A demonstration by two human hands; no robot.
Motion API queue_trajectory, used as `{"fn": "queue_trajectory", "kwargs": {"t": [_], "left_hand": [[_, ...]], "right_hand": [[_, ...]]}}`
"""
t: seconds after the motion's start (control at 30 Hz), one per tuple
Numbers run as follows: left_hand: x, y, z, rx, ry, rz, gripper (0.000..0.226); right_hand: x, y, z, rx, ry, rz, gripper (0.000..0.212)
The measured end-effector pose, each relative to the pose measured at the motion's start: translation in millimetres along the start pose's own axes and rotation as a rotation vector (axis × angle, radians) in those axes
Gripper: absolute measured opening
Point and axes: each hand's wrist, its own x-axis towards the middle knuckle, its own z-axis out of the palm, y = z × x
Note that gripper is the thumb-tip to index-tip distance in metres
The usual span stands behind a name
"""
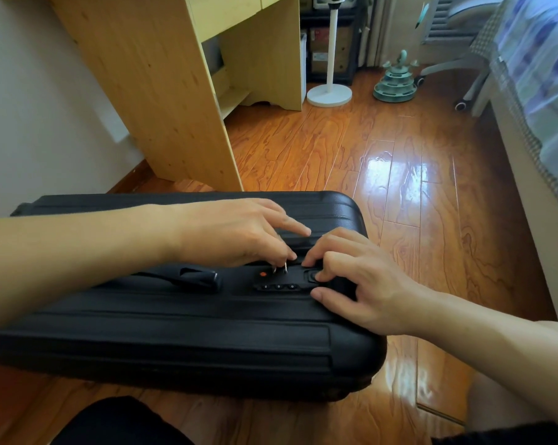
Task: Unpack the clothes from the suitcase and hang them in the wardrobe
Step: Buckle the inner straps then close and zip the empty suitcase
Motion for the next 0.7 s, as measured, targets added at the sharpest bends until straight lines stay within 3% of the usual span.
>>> {"fn": "queue_trajectory", "kwargs": {"t": [0.27,0.7], "left_hand": [[-12.1,8.0,8.3,-0.171,0.005,-0.183,0.036],[-20.8,5.9,24.6,-0.039,0.170,-0.095,0.030]], "right_hand": [[-0.9,1.7,0.9,-0.013,0.005,0.000,0.018],[0.8,5.7,2.5,-0.005,0.020,-0.010,0.016]]}}
